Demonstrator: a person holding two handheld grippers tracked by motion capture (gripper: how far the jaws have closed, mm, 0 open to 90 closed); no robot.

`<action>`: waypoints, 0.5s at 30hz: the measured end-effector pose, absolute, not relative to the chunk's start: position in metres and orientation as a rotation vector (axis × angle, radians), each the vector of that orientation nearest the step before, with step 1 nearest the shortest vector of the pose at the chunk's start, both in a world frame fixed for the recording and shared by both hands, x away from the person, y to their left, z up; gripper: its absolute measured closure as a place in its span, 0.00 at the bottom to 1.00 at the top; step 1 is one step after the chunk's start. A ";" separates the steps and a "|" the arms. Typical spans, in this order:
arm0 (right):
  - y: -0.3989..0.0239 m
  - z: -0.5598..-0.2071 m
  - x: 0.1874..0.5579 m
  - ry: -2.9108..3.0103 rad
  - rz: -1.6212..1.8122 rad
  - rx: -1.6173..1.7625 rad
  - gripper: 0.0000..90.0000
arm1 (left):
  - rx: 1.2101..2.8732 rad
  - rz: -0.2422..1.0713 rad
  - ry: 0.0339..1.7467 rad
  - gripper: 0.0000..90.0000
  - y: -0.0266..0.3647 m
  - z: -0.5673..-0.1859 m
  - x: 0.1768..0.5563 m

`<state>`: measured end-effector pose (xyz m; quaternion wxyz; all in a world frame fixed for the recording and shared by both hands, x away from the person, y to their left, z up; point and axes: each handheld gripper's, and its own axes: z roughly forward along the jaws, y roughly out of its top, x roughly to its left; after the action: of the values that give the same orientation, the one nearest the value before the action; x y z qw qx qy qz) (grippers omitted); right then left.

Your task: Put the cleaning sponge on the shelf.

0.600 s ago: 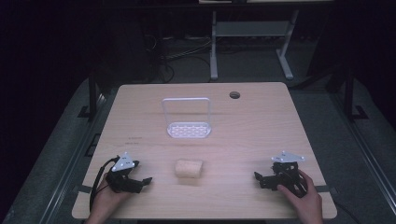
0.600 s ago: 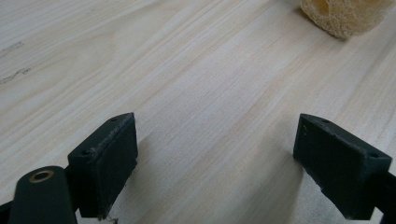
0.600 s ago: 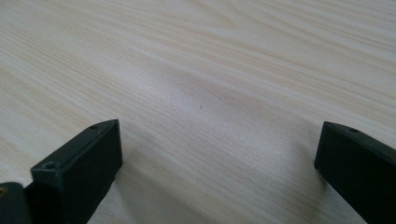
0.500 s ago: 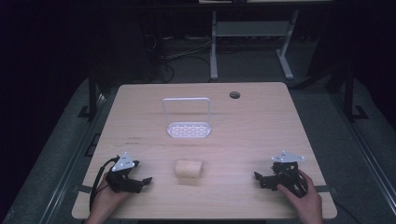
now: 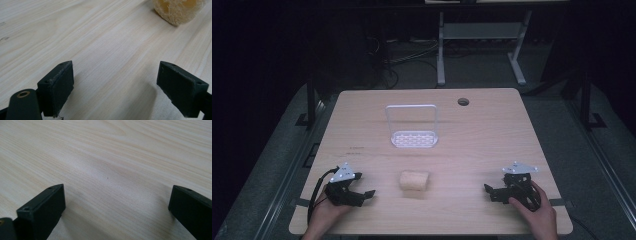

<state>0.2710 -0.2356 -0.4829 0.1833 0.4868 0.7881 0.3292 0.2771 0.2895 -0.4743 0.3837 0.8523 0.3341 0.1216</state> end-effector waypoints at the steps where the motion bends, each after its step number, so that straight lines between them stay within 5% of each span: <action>1: -0.236 -0.483 0.271 2.223 0.929 1.373 0.01 | 2.181 0.307 0.843 0.15 0.289 -0.474 0.277; 15: -0.236 -0.483 0.271 2.223 0.929 1.373 0.01 | 2.169 0.292 0.820 0.16 0.287 -0.464 0.283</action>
<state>0.2710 -0.2356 -0.4829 0.1835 0.4867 0.7880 0.3293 0.2834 0.2866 -0.4637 0.3913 0.8541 0.3228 0.1148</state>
